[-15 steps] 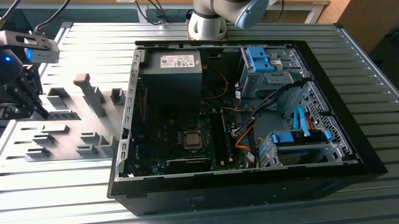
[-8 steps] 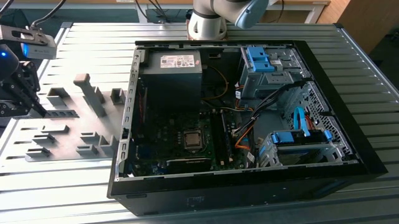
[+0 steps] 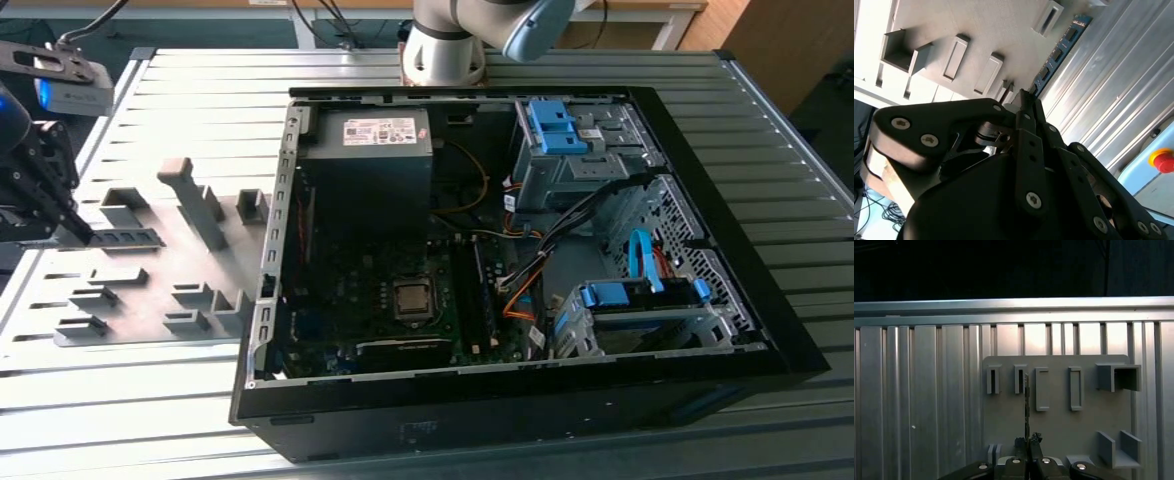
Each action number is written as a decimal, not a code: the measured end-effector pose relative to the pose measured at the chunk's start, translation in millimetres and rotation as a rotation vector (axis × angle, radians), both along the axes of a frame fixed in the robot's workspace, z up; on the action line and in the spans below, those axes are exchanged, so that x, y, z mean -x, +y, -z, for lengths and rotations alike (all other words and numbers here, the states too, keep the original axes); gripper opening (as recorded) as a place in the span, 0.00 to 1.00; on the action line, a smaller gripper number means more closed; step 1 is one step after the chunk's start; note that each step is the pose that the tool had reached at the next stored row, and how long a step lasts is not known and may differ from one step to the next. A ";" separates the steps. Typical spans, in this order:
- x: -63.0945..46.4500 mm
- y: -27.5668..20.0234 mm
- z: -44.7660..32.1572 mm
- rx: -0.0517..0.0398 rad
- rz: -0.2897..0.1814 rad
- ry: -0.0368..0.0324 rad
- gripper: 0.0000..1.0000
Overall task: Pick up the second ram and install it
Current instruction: 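Pick up the second ram and move it above second insertion slot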
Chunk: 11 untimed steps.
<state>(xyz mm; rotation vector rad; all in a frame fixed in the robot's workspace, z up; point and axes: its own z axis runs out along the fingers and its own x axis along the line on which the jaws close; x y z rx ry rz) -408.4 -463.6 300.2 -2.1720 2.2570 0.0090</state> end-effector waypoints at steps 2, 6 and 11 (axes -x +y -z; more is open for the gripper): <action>0.0 0.0 -2.5 0.0000 0.000 0.0000 0.14; 0.0 0.1 -7.9 0.0000 0.000 0.0001 0.14; 0.0 0.1 -15.1 0.0000 0.000 0.0001 0.14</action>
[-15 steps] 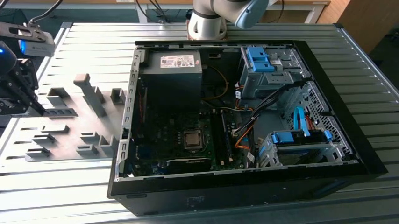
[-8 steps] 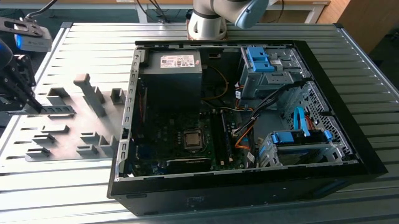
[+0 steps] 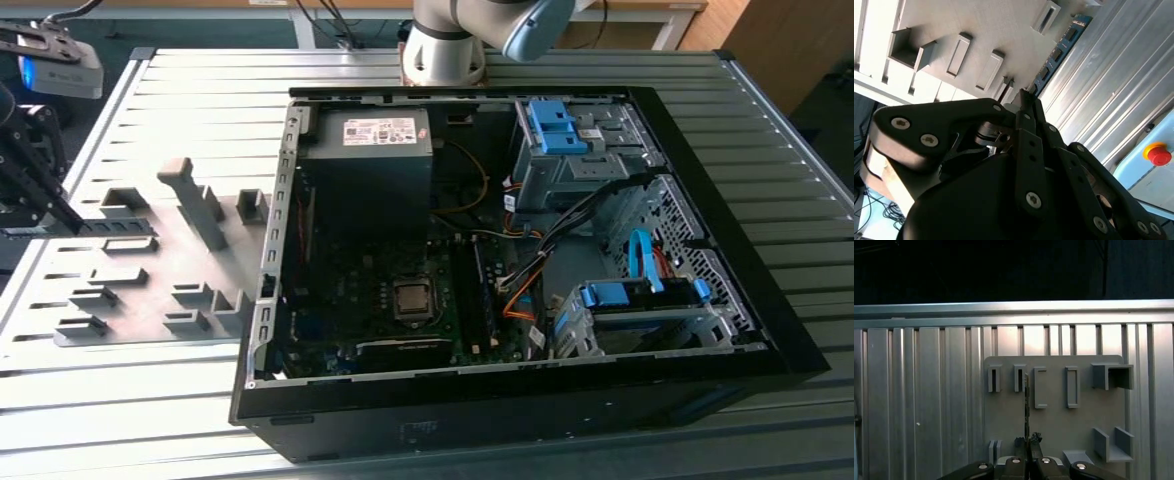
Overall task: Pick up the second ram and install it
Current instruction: 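Pick up the second ram and move it above second insertion slot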
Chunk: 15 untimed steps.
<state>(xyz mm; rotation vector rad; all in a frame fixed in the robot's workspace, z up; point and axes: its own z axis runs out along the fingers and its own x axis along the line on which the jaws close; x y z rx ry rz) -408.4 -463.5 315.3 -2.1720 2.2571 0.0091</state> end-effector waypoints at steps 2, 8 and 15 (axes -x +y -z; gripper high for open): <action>0.0 0.0 -2.9 0.0000 0.000 -0.0001 0.14; 0.0 0.1 -11.8 0.0000 0.000 -0.0001 0.14; 0.0 0.2 -22.9 0.0000 0.000 -0.0001 0.14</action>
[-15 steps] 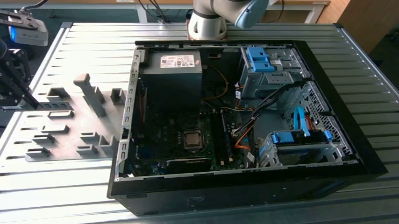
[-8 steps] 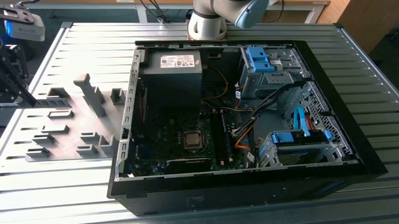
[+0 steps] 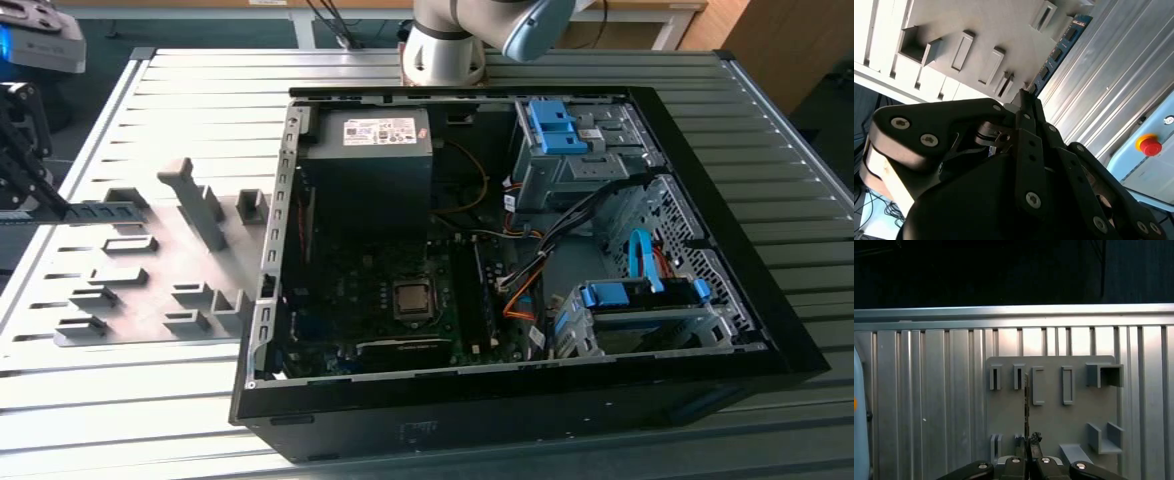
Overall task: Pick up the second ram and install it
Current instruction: 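Pick up the second ram and move it above second insertion slot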
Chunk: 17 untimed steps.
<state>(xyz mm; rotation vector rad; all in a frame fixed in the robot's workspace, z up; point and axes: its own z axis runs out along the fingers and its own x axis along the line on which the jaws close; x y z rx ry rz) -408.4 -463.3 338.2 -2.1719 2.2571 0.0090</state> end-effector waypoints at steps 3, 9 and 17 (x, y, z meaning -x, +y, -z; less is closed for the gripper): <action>0.0 0.0 -5.1 0.0000 0.000 0.0000 0.14; 0.0 0.2 -16.6 0.0000 0.000 0.0000 0.14; 0.0 0.7 -31.8 0.0000 0.000 0.0000 0.14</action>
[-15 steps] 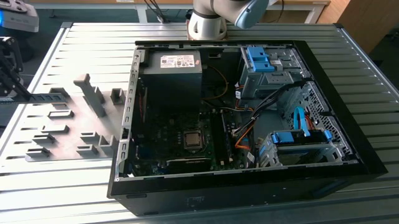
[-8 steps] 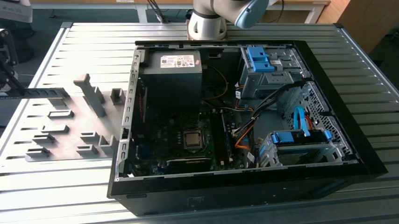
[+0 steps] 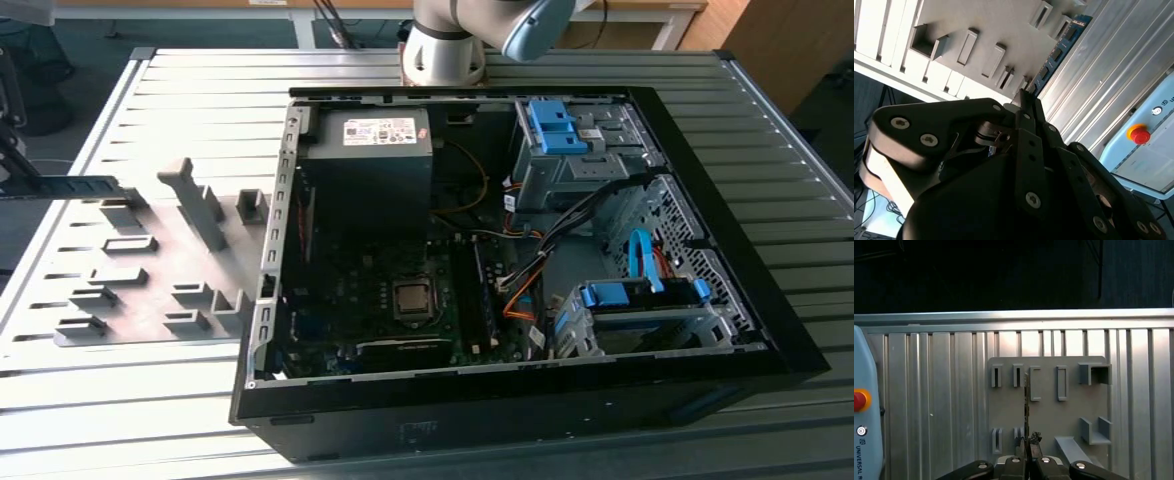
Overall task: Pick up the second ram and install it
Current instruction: 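Pick up the second ram and move it above second insertion slot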
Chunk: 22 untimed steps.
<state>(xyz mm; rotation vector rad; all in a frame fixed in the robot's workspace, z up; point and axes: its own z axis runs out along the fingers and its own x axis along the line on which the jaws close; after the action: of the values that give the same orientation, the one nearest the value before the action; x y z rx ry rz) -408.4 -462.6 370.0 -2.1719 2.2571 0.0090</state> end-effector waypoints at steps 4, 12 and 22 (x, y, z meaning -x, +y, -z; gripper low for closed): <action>0.0 0.3 -7.9 0.0000 0.000 -0.0001 0.14; 0.0 0.8 -24.6 0.0000 0.000 -0.0002 0.14; -0.3 1.0 -31.1 0.0001 0.000 -0.0002 0.14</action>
<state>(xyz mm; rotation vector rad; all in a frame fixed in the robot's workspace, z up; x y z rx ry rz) -408.1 -461.5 401.1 -2.1718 2.2571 0.0087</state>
